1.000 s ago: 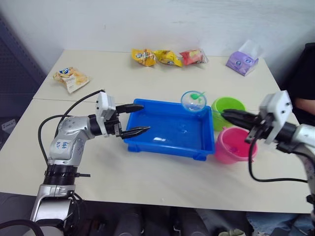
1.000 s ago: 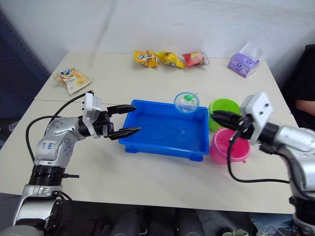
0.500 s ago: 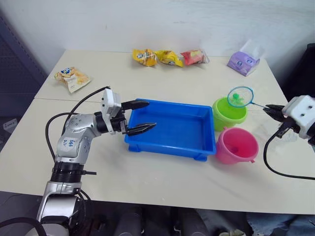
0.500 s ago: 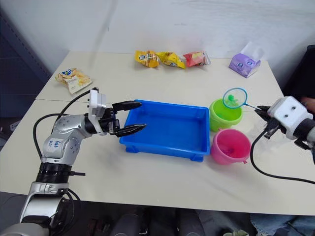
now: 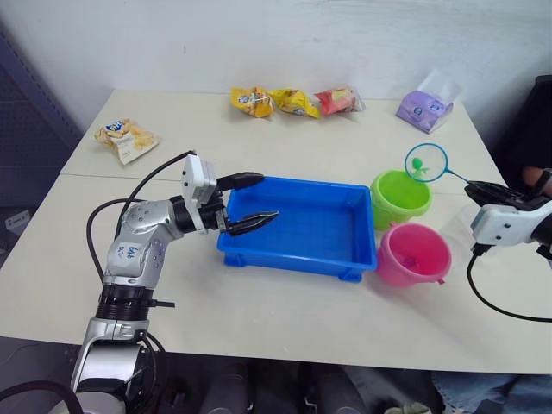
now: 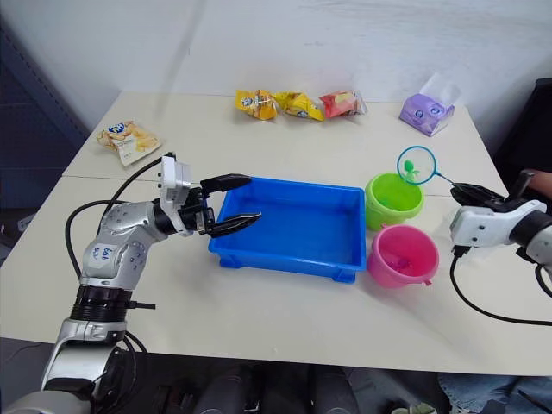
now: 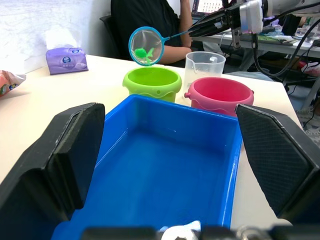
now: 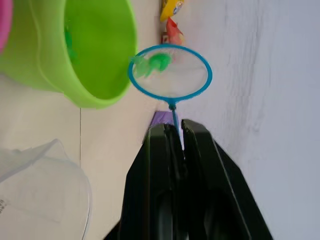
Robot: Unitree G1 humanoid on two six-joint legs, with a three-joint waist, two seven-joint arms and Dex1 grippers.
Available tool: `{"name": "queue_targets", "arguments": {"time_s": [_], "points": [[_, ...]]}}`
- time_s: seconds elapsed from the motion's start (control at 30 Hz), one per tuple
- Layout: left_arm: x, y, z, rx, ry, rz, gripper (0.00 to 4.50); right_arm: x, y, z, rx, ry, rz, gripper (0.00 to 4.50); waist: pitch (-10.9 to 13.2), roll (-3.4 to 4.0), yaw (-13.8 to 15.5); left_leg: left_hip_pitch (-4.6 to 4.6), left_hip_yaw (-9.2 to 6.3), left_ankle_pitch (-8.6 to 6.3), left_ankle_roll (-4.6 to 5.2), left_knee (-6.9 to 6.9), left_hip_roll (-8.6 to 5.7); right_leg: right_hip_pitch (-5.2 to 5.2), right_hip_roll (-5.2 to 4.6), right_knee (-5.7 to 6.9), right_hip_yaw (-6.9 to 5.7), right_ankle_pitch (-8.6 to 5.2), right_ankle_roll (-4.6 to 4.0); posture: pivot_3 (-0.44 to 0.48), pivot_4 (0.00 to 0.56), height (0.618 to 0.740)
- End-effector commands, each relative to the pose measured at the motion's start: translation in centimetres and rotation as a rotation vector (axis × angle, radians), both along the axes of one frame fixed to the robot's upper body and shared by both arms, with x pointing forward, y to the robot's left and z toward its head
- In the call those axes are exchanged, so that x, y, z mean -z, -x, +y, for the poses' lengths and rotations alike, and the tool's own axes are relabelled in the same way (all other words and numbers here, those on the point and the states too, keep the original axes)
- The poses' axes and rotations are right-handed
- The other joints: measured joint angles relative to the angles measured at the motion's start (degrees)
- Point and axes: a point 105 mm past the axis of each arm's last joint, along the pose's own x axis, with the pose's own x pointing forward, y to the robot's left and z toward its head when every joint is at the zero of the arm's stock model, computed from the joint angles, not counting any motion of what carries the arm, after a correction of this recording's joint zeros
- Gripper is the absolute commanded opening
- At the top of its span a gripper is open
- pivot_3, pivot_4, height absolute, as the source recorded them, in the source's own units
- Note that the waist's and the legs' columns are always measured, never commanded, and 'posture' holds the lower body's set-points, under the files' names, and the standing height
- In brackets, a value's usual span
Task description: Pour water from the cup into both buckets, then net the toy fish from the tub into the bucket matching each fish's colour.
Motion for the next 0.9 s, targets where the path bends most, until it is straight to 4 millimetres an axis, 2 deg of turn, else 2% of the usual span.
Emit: {"name": "queue_targets", "arguments": {"time_s": [0.03,0.17,0.23,0.33,0.37,0.43,0.53,0.6,0.7,0.77,0.8,0.9], "points": [[-0.7,0.5,-0.6,0.018,0.017,-0.052,4.49,-2.1,0.3,-0.1,-0.032,0.109,-0.141,0.0,0.0,0.0,-0.1,0.0,0.01,0.0,-0.01,0.0,0.0,-0.01,0.01,0.0,0.02,0.0,0.0,0.0,0.15,0.74],[-0.6,0.5,-1.2,0.033,0.031,-0.052,4.49,-1.0,0.4,-0.6,-0.045,0.17,-0.183,0.0,0.0,0.0,-0.1,0.04,0.07,0.02,-0.04,-0.01,0.01,0.0,0.04,0.01,0.07,0.0,-0.01,0.0,0.15,0.74],[-0.5,0.4,-1.5,0.048,0.025,-0.056,4.49,-0.6,0.5,-0.2,-0.081,0.176,-0.208,0.0,0.0,0.0,-0.1,0.06,0.12,0.03,-0.05,-0.02,0.02,0.0,0.05,0.01,0.1,0.0,-0.01,0.0,0.15,0.74],[-0.4,0.5,-1.7,0.06,0.013,-0.062,4.49,-1.0,0.5,-0.1,-0.085,0.131,-0.246,0.0,0.0,0.0,-0.1,0.1,0.2,0.03,-0.05,-0.03,0.02,-0.01,0.07,0.03,0.18,0.0,-0.01,0.0,0.15,0.74],[-0.4,0.5,-1.6,0.059,0.014,-0.063,4.49,-1.4,0.6,0.2,-0.096,0.097,-0.257,0.0,0.0,0.0,-0.1,0.1,0.23,0.03,-0.05,-0.04,0.02,-0.01,0.08,0.04,0.21,0.0,-0.01,0.0,0.15,0.74],[-0.5,0.6,-0.9,0.061,0.015,-0.066,4.49,-2.1,0.9,1.4,-0.138,-0.132,-0.212,0.0,0.0,-0.01,-0.2,0.12,0.26,0.03,-0.05,-0.05,0.03,-0.02,0.09,0.04,0.25,0.0,-0.01,0.0,0.15,0.74],[-1.1,1.5,0.8,0.114,0.034,-0.044,4.49,-1.9,1.5,3.2,-0.196,-0.479,-0.023,0.0,0.0,-0.03,-0.5,0.19,0.25,0.03,-0.05,-0.06,0.07,0.06,0.16,0.01,0.24,0.0,-0.01,0.0,0.15,0.74],[-2.2,2.5,1.6,0.175,0.009,-0.089,4.49,-2.0,2.0,4.8,-0.264,-0.663,0.125,0.0,0.0,-0.04,-0.8,0.24,0.19,0.02,-0.04,-0.07,0.16,0.18,0.22,-0.02,0.17,0.0,0.0,0.0,0.15,0.74],[-3.9,3.4,2.8,0.221,-0.018,-0.151,4.49,-2.1,2.8,7.0,-0.355,-0.797,0.307,0.0,0.0,-0.03,-1.1,0.28,0.09,0.0,0.0,-0.03,0.15,0.28,0.13,-0.01,0.06,0.0,0.0,0.0,0.15,0.74],[-4.5,4.5,3.7,0.273,-0.059,-0.149,4.49,-1.6,3.7,9.4,-0.422,-0.906,0.512,0.0,0.0,-0.03,-1.2,0.3,-0.07,-0.02,0.04,0.01,0.15,0.4,0.08,-0.07,-0.06,0.0,0.0,0.0,0.15,0.74],[-4.3,5.1,3.9,0.301,-0.087,-0.135,4.49,-1.3,4.2,10.3,-0.45,-0.928,0.596,0.0,0.0,-0.03,-1.3,0.34,-0.19,-0.03,0.05,0.01,0.15,0.48,0.07,-0.15,-0.13,0.0,0.0,0.0,0.15,0.74],[-2.1,7.2,5.3,0.369,-0.217,-0.089,4.49,-0.3,5.2,13.4,-0.499,-0.942,0.783,0.0,0.0,0.06,-1.4,0.41,-0.46,-0.06,0.04,-0.08,0.16,0.7,0.06,-0.35,-0.28,-0.01,-0.01,0.0,0.15,0.74]]}}
